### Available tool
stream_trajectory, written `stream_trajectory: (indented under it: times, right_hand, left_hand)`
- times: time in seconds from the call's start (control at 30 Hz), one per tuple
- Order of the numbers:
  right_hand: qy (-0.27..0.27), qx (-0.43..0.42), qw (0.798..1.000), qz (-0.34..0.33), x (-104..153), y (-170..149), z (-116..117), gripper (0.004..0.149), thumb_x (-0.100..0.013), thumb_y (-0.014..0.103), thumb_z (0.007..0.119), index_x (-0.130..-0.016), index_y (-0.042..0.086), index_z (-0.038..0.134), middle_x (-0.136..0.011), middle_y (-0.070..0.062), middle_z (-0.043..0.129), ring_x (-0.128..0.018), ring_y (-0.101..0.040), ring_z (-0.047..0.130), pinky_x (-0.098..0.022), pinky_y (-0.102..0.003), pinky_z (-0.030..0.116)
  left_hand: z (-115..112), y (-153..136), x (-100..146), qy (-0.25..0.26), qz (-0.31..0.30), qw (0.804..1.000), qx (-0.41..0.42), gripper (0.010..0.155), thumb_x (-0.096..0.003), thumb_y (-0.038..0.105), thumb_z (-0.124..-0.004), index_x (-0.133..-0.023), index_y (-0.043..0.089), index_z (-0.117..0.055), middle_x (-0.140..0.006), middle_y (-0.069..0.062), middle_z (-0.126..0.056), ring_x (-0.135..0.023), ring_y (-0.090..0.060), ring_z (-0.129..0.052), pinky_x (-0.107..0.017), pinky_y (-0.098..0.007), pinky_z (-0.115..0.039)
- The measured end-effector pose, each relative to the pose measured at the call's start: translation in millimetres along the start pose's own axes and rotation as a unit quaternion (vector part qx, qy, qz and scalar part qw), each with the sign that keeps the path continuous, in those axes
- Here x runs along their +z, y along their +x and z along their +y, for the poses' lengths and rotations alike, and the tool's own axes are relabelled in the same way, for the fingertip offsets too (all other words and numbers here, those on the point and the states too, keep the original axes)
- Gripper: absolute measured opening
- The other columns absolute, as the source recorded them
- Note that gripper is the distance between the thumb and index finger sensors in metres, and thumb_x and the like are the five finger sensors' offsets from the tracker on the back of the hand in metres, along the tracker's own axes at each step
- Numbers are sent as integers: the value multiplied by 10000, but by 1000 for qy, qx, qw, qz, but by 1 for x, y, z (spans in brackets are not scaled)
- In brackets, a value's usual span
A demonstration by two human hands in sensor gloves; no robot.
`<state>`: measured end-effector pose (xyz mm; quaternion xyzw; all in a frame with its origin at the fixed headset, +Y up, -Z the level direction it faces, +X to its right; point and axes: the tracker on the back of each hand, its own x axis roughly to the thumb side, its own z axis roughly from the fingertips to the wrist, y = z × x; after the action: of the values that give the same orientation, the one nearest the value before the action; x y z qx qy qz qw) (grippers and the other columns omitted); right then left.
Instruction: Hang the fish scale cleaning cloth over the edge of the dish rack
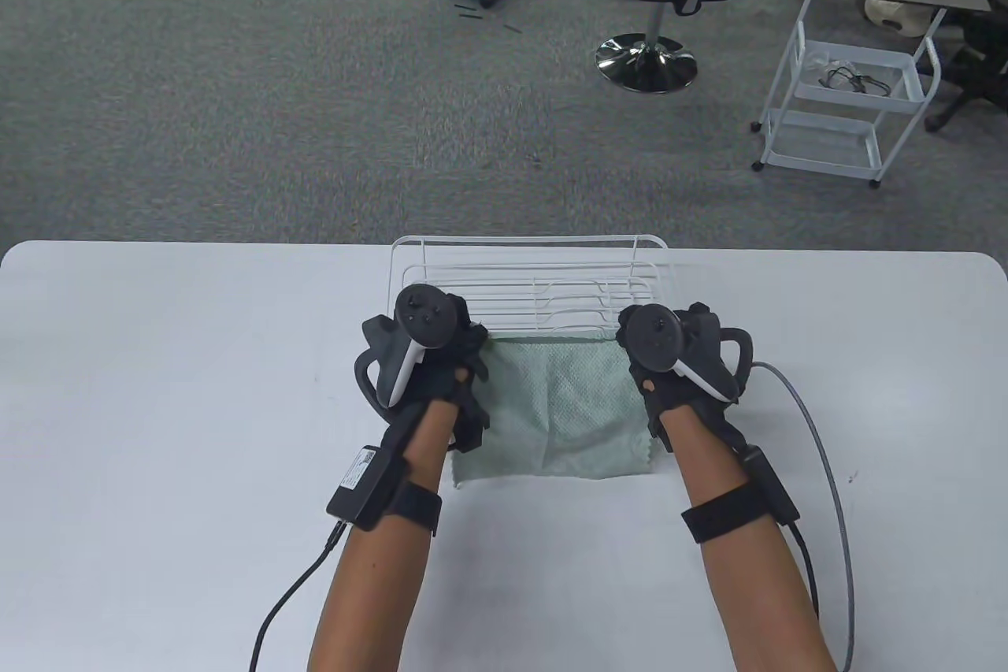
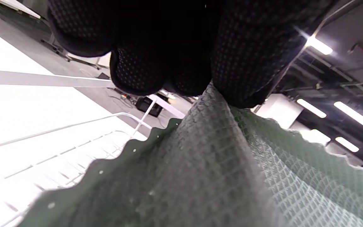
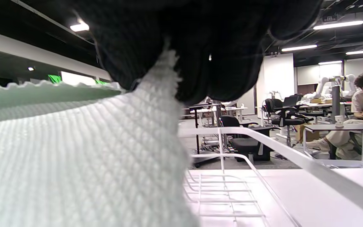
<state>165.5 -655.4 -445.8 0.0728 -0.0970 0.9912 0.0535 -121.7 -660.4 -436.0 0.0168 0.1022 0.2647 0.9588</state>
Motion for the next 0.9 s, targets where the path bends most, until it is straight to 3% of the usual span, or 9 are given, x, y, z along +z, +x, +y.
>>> stream_trajectory:
  times: [0.13, 0.27, 0.33, 0.43, 0.53, 0.6, 0.67, 0.77, 0.9]
  right_hand:
    - [45, 16, 999, 6, -7, -2, 10, 435, -555, 384, 856, -946, 198, 811, -800, -109, 971, -796, -418, 893, -701, -665, 551]
    - [9, -3, 1000, 17, 7, -11, -10, 500, -564, 408, 837, -1003, 184, 749, -979, -173, 826, -889, -467, 793, -704, -680, 524]
    - [-26, 9, 1000, 12, 24, -20, -31, 503, -571, 408, 821, -1013, 184, 732, -995, -163, 810, -909, -469, 773, -702, -686, 522]
    - [-52, 8, 999, 3, 58, -41, -58, 524, -579, 431, 797, -1030, 181, 705, -1029, -166, 767, -950, -473, 724, -703, -695, 515]
    - [-67, -14, 998, 1, 107, -66, -71, 552, -590, 449, 768, -1049, 156, 677, -1046, -182, 740, -975, -480, 685, -702, -696, 523]
    - [-56, -48, 997, -6, 144, -79, -63, 587, -591, 456, 762, -1066, 130, 651, -1067, -210, 704, -1000, -497, 634, -704, -710, 505]
    - [-36, -71, 997, -10, 171, -87, -49, 622, -598, 476, 745, -1089, 116, 615, -1100, -221, 649, -1030, -508, 567, -710, -724, 472]
    - [-6, -51, 999, -8, 193, -96, -22, 667, -596, 512, 728, -1116, 133, 553, -1144, -213, 565, -1065, -500, 474, -718, -734, 422]
    - [34, -27, 999, 17, 200, -107, 19, 716, -599, 568, 683, -1148, 186, 429, -1194, -180, 407, -1090, -488, 317, -713, -757, 334]
  left_hand:
    - [-4, -3, 0, -49, 55, 997, -35, 643, -429, 539, -974, -899, 118, -852, -909, -151, -929, -706, -394, -998, -511, -545, -823]
    - [20, -10, 14, -16, 49, 998, -48, 722, -468, 608, -880, -1072, 234, -754, -1099, -174, -692, -846, -418, -915, -582, -556, -784]
    - [43, -15, 31, 36, 41, 998, -16, 685, -491, 570, -856, -1052, 186, -767, -1048, -147, -786, -800, -397, -948, -560, -547, -796]
    - [71, -27, 65, 29, 17, 999, 7, 624, -524, 528, -825, -1033, 169, -788, -1024, -136, -819, -814, -398, -937, -575, -553, -783]
    - [84, -47, 107, 58, -57, 997, 2, 607, -527, 518, -815, -1034, 186, -790, -1044, -106, -812, -915, -408, -870, -648, -588, -734]
    - [83, -64, 134, 66, -144, 987, -5, 619, -528, 527, -810, -1058, 210, -770, -1098, -63, -763, -1032, -401, -757, -723, -633, -641]
    - [72, -82, 158, 65, -179, 981, -22, 657, -520, 551, -810, -1088, 232, -733, -1140, -36, -717, -1108, -384, -652, -773, -647, -558]
    - [45, -107, 175, 30, -165, 983, -78, 732, -508, 601, -797, -1139, 264, -642, -1199, -4, -614, -1171, -362, -503, -806, -654, -471]
    - [14, -130, 172, -34, -134, 984, -116, 830, -500, 652, -767, -1189, 311, -454, -1249, 51, -377, -1175, -319, -201, -816, -649, -287]
